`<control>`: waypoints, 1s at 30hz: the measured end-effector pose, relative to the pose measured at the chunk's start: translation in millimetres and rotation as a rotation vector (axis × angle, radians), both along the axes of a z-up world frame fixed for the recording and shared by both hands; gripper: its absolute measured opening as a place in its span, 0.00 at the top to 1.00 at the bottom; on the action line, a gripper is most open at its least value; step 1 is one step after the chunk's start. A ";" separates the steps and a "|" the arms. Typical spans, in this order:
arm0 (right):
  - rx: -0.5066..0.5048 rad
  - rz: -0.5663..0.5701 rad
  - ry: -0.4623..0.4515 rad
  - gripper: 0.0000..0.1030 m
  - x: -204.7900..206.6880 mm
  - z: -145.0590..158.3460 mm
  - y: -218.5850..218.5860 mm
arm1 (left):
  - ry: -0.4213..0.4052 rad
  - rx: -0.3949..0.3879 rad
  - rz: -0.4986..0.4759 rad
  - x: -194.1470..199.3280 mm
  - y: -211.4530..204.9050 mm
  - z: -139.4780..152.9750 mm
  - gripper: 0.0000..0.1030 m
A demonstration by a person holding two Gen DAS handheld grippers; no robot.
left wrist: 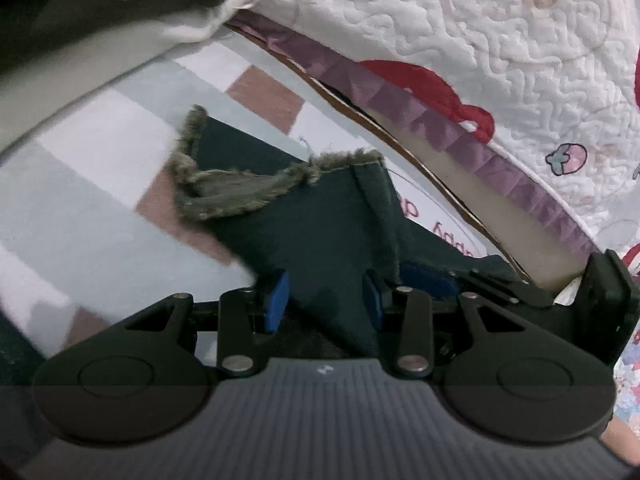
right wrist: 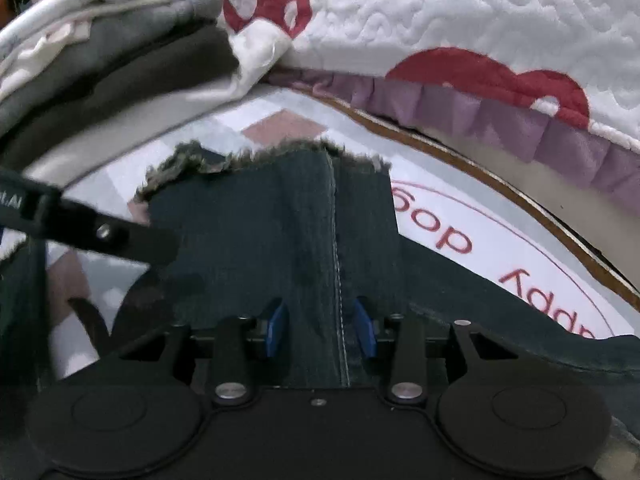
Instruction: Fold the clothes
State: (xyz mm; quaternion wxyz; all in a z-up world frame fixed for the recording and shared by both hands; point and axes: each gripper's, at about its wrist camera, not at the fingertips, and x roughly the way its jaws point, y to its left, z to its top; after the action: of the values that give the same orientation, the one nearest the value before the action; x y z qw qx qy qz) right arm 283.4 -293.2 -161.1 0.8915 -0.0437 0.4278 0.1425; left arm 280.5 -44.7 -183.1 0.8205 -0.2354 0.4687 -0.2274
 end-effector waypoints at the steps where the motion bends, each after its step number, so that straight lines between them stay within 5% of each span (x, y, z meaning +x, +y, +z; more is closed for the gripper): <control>1: 0.018 -0.006 -0.012 0.97 -1.6 1.0 -1.5 | 0.000 -0.008 0.012 0.6 4.2 1.4 0.63; 12: 0.034 0.140 -0.188 0.98 -61.3 50.8 39.2 | -0.027 -0.129 0.045 -7.0 20.7 11.7 0.59; 19: 0.040 0.190 -0.196 0.98 -89.8 53.7 51.9 | 0.072 -0.244 0.070 -17.7 31.9 15.2 0.53; 24: 0.063 0.183 -0.198 0.98 -104.8 55.2 56.9 | 0.069 -0.113 0.068 -31.3 26.0 22.3 0.45; 28: 0.069 0.206 -0.194 0.98 -115.9 50.5 61.5 | 0.111 -0.073 0.124 -38.3 27.0 -6.5 0.49; 29: 0.072 0.210 -0.192 0.98 -119.0 48.8 61.8 | 0.112 -0.058 0.132 -38.8 26.0 -15.4 0.51; 30: 0.080 0.211 -0.189 0.98 -121.8 46.9 61.0 | 0.121 -0.050 0.129 -39.1 24.8 -20.6 0.68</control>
State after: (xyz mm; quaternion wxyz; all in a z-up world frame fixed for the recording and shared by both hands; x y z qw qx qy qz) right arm 161.7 -232.2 -114.1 0.9088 -0.0660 0.3291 0.2477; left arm 241.4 -20.0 -203.7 0.7974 -0.2991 0.4955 -0.1709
